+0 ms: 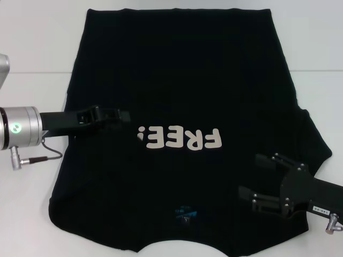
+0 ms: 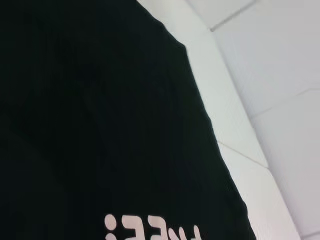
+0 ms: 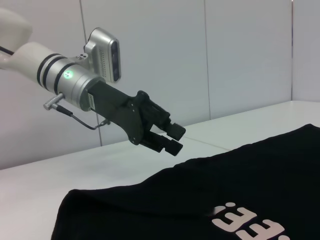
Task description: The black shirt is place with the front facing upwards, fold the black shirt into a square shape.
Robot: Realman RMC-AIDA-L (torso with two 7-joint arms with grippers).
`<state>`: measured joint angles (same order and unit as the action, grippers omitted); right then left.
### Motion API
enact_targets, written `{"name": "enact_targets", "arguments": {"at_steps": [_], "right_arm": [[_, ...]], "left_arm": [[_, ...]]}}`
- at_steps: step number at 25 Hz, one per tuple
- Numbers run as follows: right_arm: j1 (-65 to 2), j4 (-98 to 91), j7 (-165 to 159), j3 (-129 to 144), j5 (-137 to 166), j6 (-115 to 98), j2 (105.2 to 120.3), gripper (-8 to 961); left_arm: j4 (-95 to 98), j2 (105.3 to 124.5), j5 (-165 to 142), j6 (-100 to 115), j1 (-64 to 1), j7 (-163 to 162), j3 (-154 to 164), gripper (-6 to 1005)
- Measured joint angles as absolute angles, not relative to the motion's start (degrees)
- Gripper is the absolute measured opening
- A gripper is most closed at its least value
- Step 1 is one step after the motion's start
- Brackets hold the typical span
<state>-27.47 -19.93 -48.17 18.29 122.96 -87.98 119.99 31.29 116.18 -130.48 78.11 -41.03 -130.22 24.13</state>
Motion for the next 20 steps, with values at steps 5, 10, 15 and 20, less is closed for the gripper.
{"name": "enact_targets", "arguments": {"at_steps": [5,10,15,20], "right_arm": [[-27.26,-19.93,-48.91,17.88,122.95,-87.72,119.93,932],[-27.24,-20.45,-53.14,17.38,122.92,-87.31,119.72,932],[-27.28,-21.75,-58.73,14.38,122.89,-86.97,119.54,932],[-27.51,-29.97,-75.08,13.48,122.95,-86.37,119.40,931]], "left_arm": [[31.78,115.49,-126.94,85.01,-38.45,-118.29,23.37,448],[32.04,115.86,-119.35,92.60,-32.83,-93.96,23.37,660],[32.54,117.14,-118.69,96.18,-28.59,-73.83,23.99,749],[33.35,118.10,-118.43,97.17,-26.03,-66.14,23.71,838]]}}
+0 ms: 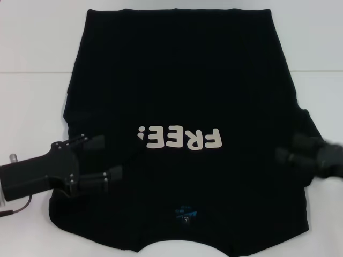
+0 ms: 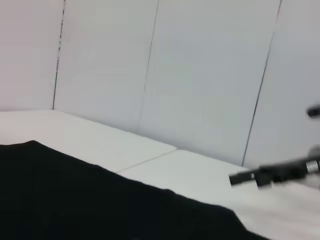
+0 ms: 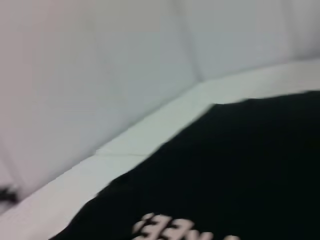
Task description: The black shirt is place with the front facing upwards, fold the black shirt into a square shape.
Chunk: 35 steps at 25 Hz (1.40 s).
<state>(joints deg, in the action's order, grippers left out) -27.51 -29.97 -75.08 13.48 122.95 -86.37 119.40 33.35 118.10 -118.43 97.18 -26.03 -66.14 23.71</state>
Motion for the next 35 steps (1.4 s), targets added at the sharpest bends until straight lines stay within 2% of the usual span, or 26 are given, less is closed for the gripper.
{"name": "enact_targets", "arguments": {"at_steps": [3,5,7,12,13,15,19,24,35], "right_arm": [[-28.31,-37.60,-91.59,14.45,124.03,-85.50,118.29,931],[-28.86,-42.02,-101.51,15.50,125.86,-85.03,116.76,931],[-29.45,-45.11,-112.08,17.32,128.47,-85.22,114.48,931],[-32.09,-46.33,-132.76,25.03,136.45,-87.21,107.18,931],[-32.78,-46.20,-135.70,26.24,138.53,-87.28,106.17,931],[-34.09,-46.19,-139.21,27.17,141.99,-87.44,105.21,931],[-36.41,-46.20,-141.05,27.35,147.73,-87.54,105.02,930],[-38.90,-43.76,-141.50,27.41,153.27,-86.01,105.83,930],[-41.34,-33.51,-139.97,28.53,153.15,-80.52,106.35,920]], "left_arm": [[33.34,118.24,-118.71,96.61,-25.76,-65.14,23.84,952],[33.22,118.25,-118.76,96.06,-25.70,-65.13,23.71,952],[33.15,118.20,-118.76,95.66,-25.74,-65.28,23.74,951],[33.01,118.20,-118.76,95.51,-25.83,-65.28,23.91,950],[33.01,118.22,-118.76,95.43,-25.83,-65.27,23.91,950],[32.99,118.27,-118.76,95.13,-25.83,-65.25,23.92,950],[32.96,118.29,-118.76,94.66,-25.75,-65.22,23.99,949],[32.95,118.30,-118.74,94.46,-25.60,-65.20,23.96,949],[32.34,118.39,-118.73,93.77,-25.85,-64.79,23.97,950]]}}
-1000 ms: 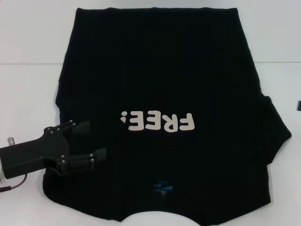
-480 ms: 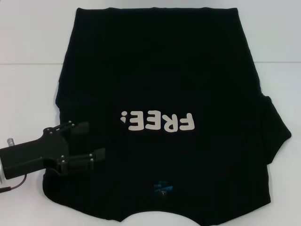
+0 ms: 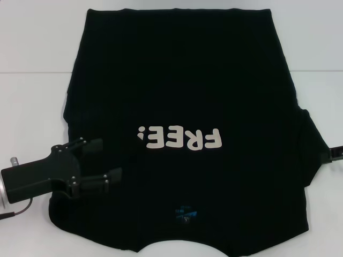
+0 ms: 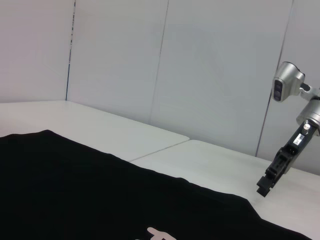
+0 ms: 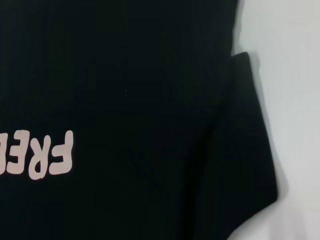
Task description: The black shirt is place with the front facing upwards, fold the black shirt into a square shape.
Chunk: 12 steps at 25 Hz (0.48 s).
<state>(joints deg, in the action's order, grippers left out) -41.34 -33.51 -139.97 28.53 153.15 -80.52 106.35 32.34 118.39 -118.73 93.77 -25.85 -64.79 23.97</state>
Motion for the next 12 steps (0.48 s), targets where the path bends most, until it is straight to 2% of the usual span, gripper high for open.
{"name": "enact_targets", "arguments": {"at_steps": [4,10,12], "right_arm": [[-41.61,-33.27,-139.91,28.18,153.06,-79.73,106.90,905],[-42.60,-32.65,-139.91,28.74,153.05,-78.03,107.70,800],[-42.97,-32.22,-139.92,28.74,153.06,-77.58,107.83,794]], "left_arm": [[32.34,118.39,-118.73,93.34,-25.97,-64.87,24.15,950],[32.34,118.44,-118.74,93.26,-25.87,-64.85,24.17,950],[32.34,118.45,-118.74,93.25,-25.84,-64.83,24.17,950]]}}
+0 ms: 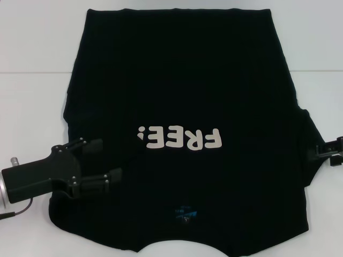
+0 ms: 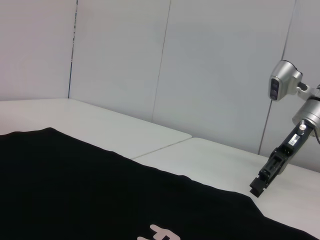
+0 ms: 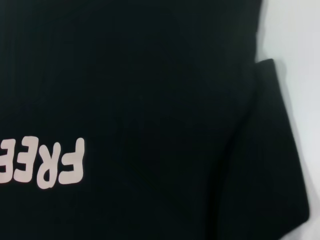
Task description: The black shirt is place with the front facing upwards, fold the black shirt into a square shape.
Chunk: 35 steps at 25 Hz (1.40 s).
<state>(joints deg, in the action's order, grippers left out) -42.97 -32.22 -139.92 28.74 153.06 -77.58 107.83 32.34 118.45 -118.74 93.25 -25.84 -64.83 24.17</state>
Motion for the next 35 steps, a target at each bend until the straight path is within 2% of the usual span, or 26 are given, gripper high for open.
{"name": "enact_targets", "arguments": {"at_steps": [21,35], "right_arm": [[-44.59,-29.80,-140.28,30.41,153.21,-74.99,109.16,728],[-44.67,-30.29,-140.38,30.55,153.47,-73.56,108.99,684]], "left_arm": [[31.72,118.48,-118.74,93.25,-25.79,-64.65,24.26,950],[31.71,118.47,-118.74,94.04,-25.80,-64.59,24.26,949]]}}
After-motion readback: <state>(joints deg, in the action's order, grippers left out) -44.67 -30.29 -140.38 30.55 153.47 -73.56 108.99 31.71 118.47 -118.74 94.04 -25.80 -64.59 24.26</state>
